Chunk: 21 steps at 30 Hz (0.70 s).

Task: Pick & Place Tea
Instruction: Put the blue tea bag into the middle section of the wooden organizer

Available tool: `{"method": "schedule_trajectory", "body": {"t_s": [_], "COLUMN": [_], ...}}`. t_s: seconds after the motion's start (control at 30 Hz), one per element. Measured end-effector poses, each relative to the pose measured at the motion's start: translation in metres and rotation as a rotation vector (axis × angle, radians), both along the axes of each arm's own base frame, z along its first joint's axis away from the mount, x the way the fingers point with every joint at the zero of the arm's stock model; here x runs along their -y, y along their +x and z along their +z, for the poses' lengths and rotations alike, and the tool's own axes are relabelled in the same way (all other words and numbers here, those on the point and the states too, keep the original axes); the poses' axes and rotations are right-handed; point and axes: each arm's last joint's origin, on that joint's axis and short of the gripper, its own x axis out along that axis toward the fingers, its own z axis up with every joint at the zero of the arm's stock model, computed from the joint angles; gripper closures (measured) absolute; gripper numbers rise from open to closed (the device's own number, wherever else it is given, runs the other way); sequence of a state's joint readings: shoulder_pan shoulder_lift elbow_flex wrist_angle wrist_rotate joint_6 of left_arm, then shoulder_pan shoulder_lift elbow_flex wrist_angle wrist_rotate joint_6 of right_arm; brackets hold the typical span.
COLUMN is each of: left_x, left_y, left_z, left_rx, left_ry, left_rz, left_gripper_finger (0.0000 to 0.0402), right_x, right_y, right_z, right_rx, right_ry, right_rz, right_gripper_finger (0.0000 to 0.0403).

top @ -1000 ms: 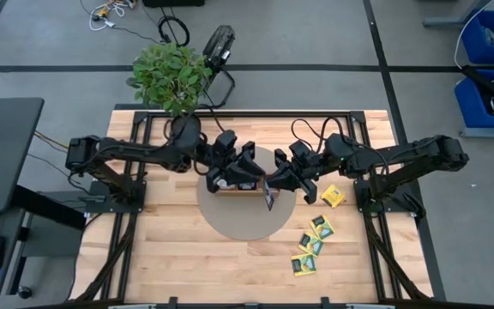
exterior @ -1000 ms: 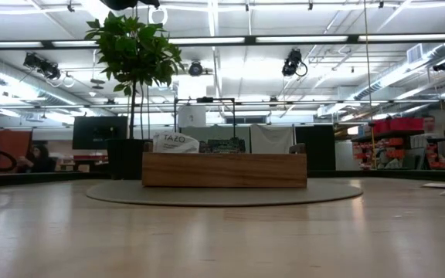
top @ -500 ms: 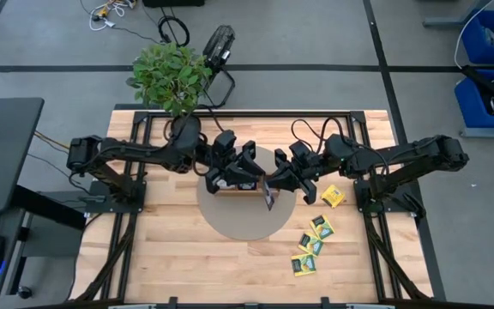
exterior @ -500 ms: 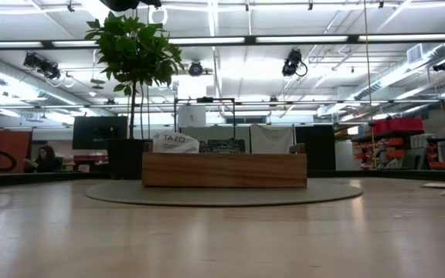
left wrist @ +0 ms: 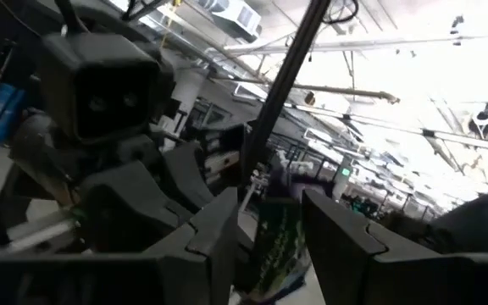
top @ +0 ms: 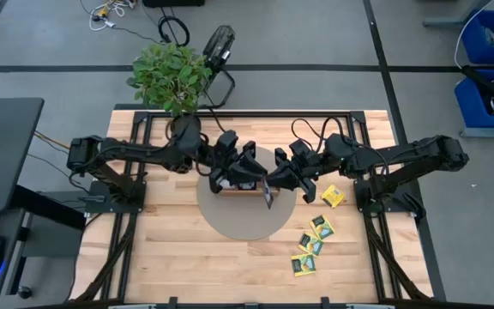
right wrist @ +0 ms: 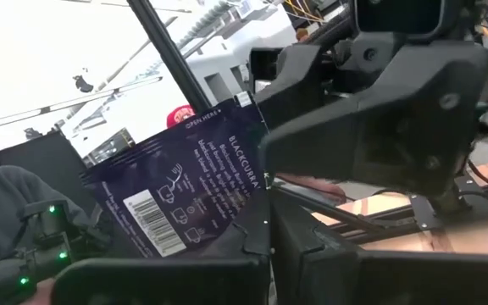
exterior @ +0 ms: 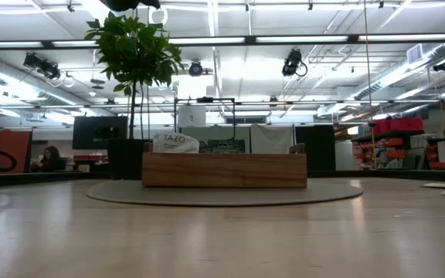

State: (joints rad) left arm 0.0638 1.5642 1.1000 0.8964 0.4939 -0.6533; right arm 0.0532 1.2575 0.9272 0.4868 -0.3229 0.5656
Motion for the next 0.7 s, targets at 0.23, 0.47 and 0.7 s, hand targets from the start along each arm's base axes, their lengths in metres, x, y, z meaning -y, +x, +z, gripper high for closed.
{"method": "schedule_trajectory", "body": {"t_s": [0.23,0.47,0.7], "left_x": [0.0,0.0069,0.006], "left_y": [-0.0016,-0.0014,-0.0012], "left_z": [0.0026,0.0022,0.0023], "left_rx": [0.024,0.019,0.02], "left_ry": [-0.002,0.0,-0.008], "left_rz": [-0.024,-0.048,-0.03], "left_gripper_finger": [0.0255,0.0263,0.0255], "right_x": [-0.0001,0.0,0.0], "right_y": [0.0,0.0,0.0], "right_z": [0.0,-0.0001,-0.0001], "right_rx": [-0.003,-0.003,-0.007], "right_ry": [0.006,0.006,0.016], "right_rz": [0.004,0.001,0.002], "right_gripper_finger": [0.0403,0.0403,0.0403]}}
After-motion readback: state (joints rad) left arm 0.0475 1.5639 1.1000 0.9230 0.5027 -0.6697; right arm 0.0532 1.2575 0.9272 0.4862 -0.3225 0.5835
